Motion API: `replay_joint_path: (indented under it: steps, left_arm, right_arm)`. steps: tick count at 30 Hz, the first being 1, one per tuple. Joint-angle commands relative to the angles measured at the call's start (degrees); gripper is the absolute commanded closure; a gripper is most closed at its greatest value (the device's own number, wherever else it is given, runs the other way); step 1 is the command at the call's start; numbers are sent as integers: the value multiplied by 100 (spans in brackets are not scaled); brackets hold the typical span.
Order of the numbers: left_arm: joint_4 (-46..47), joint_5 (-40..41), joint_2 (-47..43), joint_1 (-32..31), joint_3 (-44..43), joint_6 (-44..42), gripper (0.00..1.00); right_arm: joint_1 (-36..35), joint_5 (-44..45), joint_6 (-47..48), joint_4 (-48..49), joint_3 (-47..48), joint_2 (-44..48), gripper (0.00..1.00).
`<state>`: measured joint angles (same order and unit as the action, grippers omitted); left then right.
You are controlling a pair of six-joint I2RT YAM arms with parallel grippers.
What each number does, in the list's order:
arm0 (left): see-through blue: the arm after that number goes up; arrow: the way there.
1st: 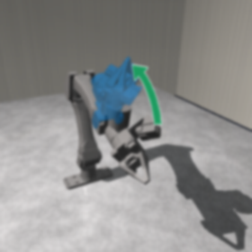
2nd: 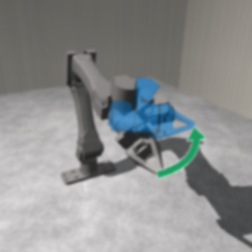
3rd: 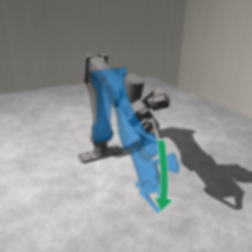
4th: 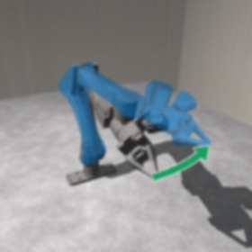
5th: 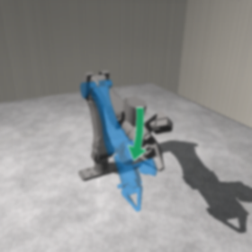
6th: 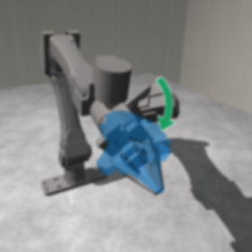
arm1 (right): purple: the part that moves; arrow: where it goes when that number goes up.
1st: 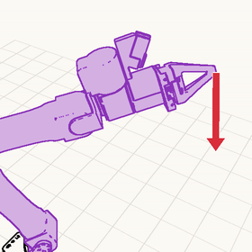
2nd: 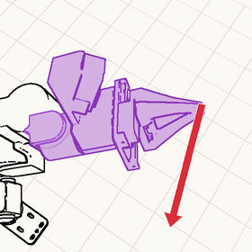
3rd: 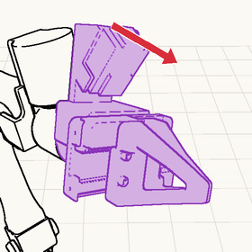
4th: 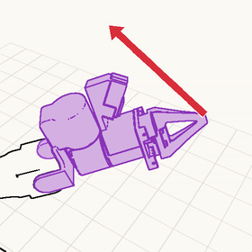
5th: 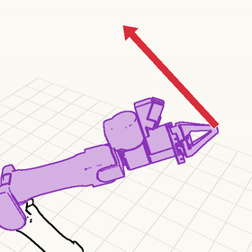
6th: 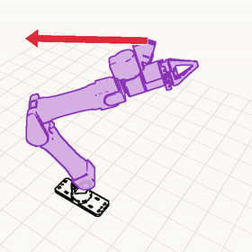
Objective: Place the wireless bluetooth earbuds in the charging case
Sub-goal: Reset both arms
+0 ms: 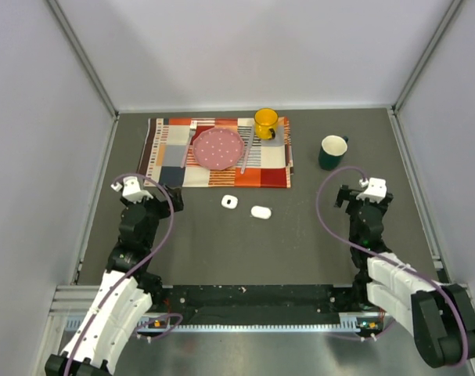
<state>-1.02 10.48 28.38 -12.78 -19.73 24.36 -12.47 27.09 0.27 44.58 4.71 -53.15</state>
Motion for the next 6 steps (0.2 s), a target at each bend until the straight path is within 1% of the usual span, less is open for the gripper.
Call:
replay_joint_path:
  steps: [1, 2, 6]
  left_arm:
    - [216, 445, -61, 29, -304, 131, 1]
    - [198, 472, -61, 29, -321, 122, 1]
    - [128, 551, 0, 29, -365, 60, 1]
  right_arm:
    - [8, 52, -255, -599, -13, 515, 1]
    - [8, 77, -352, -704, -40, 785, 1]
    - [8, 192, -432, -696, -146, 938, 1]
